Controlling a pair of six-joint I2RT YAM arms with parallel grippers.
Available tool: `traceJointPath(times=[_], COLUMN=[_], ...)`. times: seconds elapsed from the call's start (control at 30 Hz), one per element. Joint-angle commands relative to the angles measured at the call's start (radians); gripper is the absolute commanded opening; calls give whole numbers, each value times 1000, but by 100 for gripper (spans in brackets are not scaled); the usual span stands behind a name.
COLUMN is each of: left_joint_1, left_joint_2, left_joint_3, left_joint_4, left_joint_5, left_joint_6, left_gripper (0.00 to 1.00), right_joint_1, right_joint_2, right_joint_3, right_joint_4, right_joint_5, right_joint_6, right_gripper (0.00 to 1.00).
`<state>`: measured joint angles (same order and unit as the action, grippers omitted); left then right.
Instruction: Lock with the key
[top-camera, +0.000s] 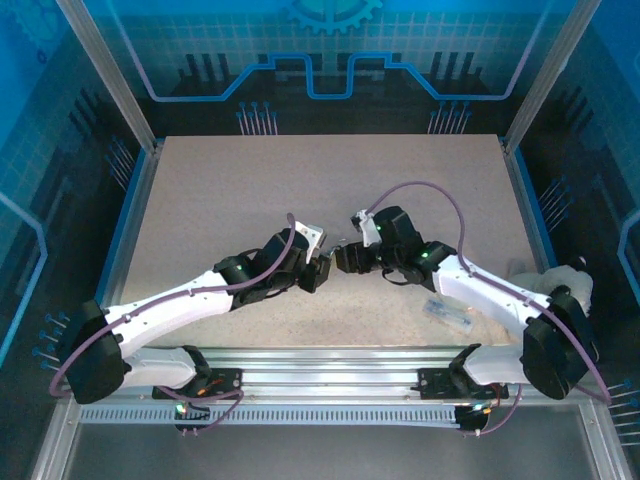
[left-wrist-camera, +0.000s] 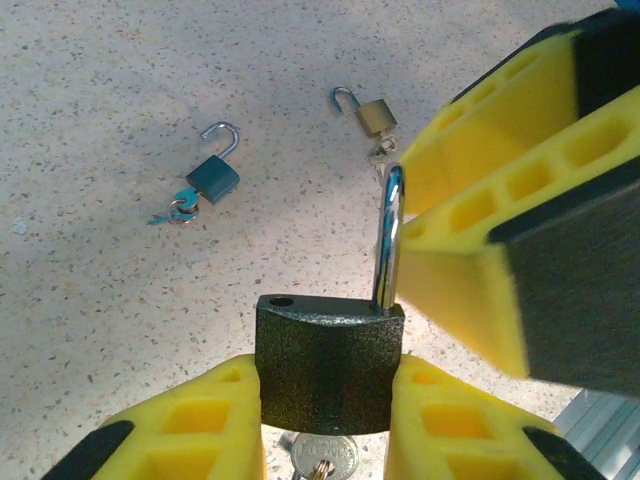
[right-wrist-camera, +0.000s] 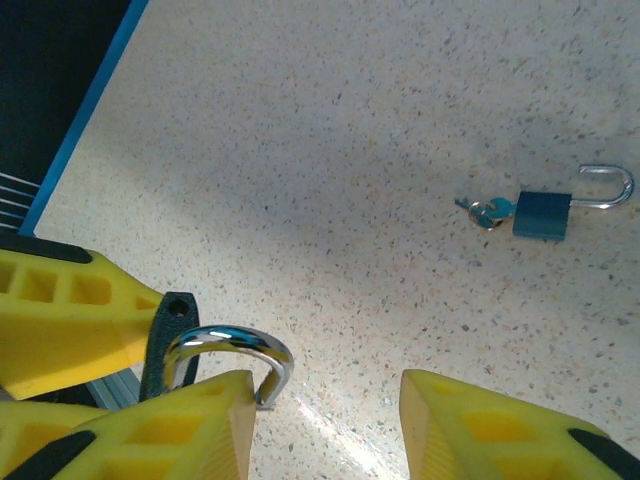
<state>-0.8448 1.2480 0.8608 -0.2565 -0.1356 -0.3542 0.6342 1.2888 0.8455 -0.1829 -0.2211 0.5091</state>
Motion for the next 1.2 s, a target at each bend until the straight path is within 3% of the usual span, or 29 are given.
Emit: traceJointPath(times=[0.0,0.23,0.6,1.17], left_joint_1=[-10,-11,-30,-69], left_joint_2=[13,75,110,123], left_joint_3=[-1,45,76,89], left_joint_4=[-18,-80,-90,-96], left_joint_5=[-37,-125,-138,-215], left_joint_6=[32,26,15,14], left_gripper=[0,0,0,0], right_joint_1=[-23,-41,-41,-42], right_joint_2=[-31,-38,45,79], right_joint_3=[-2,-9,-34,-31], right_joint_4=[-2,11,142,127], right_joint_5=[-36,-90,-239,-237], right_joint_6=[12,43,175,215], right_gripper=[42,42,43,38])
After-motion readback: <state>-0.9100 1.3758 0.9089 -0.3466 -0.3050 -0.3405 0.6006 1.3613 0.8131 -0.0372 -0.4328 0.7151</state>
